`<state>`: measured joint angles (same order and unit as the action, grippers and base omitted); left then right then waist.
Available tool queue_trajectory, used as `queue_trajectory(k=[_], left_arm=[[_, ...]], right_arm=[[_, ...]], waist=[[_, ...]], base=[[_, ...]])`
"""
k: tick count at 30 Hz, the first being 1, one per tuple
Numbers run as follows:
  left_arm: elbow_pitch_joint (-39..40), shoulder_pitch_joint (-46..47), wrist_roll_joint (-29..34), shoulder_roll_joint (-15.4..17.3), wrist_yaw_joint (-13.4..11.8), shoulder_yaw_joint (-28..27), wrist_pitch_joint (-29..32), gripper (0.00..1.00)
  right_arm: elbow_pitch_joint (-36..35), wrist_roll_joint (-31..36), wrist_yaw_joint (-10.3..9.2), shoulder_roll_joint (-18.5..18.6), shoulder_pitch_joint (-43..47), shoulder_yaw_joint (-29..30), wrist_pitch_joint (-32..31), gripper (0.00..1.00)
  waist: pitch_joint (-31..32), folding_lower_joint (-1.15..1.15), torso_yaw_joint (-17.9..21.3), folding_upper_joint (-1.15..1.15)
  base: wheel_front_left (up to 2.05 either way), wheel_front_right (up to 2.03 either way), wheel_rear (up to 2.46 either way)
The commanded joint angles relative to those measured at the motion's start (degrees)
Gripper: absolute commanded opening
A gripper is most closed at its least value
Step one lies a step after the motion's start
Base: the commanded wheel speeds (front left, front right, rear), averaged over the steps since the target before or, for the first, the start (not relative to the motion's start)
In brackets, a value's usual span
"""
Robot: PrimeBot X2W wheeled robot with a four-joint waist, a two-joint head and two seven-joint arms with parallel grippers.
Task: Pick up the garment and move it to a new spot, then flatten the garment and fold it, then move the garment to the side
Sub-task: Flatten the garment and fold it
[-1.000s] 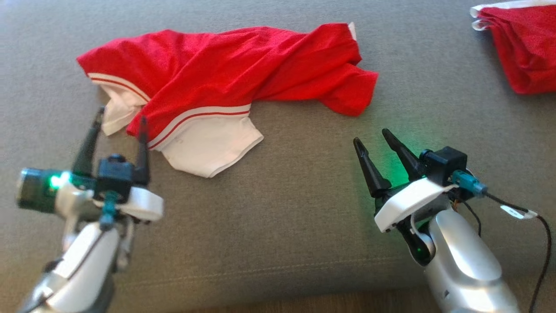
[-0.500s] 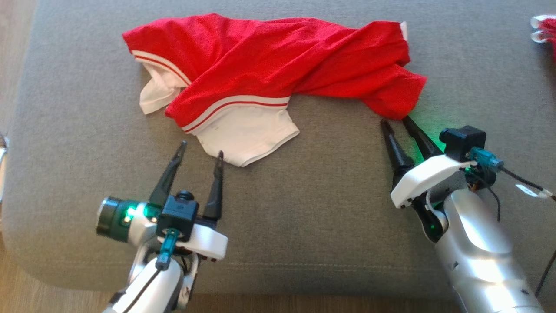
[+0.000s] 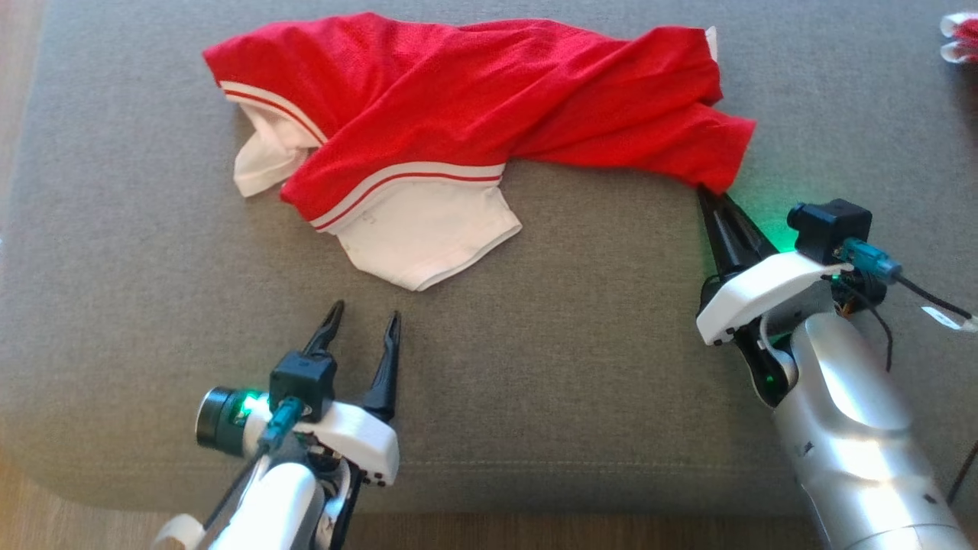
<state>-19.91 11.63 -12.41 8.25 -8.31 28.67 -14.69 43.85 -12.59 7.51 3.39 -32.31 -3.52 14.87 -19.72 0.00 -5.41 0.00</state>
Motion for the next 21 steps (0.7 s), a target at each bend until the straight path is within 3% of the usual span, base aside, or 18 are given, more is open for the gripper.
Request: queue_trajectory(k=[1,7,14,15,16,17,21], left_arm=[[-0.42,1.88,-0.84,-0.27,0.94,-2.7,-0.3,1.0],[-5.75,5.67,-1.32,-1.75,3.45,-3.87,-0.3,1.0],[-7.85,9.26,1.93,-2.44,4.36,-4.29,-0.3,1.0],[-7.59,9.51,2.44,-2.47,4.5,-4.33,-0.3,0.89],[-7.38,9.61,2.88,-2.49,4.76,-4.32,-0.3,0.3],[-6.89,9.64,3.22,-2.53,4.93,-4.45,-0.3,0.0],[-2.77,8.15,5.39,-2.15,4.97,-5.24,-0.3,0.0]], right_arm=[[-2.28,0.27,-0.02,-0.51,-0.45,-1.19,0.13,0.0],[-3.58,-0.04,-0.02,-0.51,-0.64,-1.78,0.13,0.0],[-4.53,-0.07,-0.02,-0.51,-0.99,-2.26,0.13,0.0],[-4.63,0.0,-0.02,-0.51,-1.01,-2.25,0.13,0.0],[-4.7,0.05,-0.02,-0.51,-1.02,-2.2,0.13,0.0],[-4.76,0.13,-0.02,-0.51,-1.01,-2.13,0.13,0.0],[-5.04,0.37,-0.02,-0.51,-0.68,-1.66,0.13,0.0]], waist=[[-0.59,0.0,0.84,0.0],[-1.51,0.0,1.84,0.0],[-2.51,0.0,2.57,0.0],[-2.6,0.0,2.64,0.0],[-2.67,0.0,2.7,0.0],[-2.71,0.0,2.73,0.0],[-2.13,0.0,2.82,0.0]], base=[[0.0,0.0,0.0],[0.0,0.0,0.0],[0.0,0.0,0.0],[0.0,0.0,0.0],[0.0,0.0,0.0],[0.0,0.0,0.0],[0.0,0.0,0.0]])
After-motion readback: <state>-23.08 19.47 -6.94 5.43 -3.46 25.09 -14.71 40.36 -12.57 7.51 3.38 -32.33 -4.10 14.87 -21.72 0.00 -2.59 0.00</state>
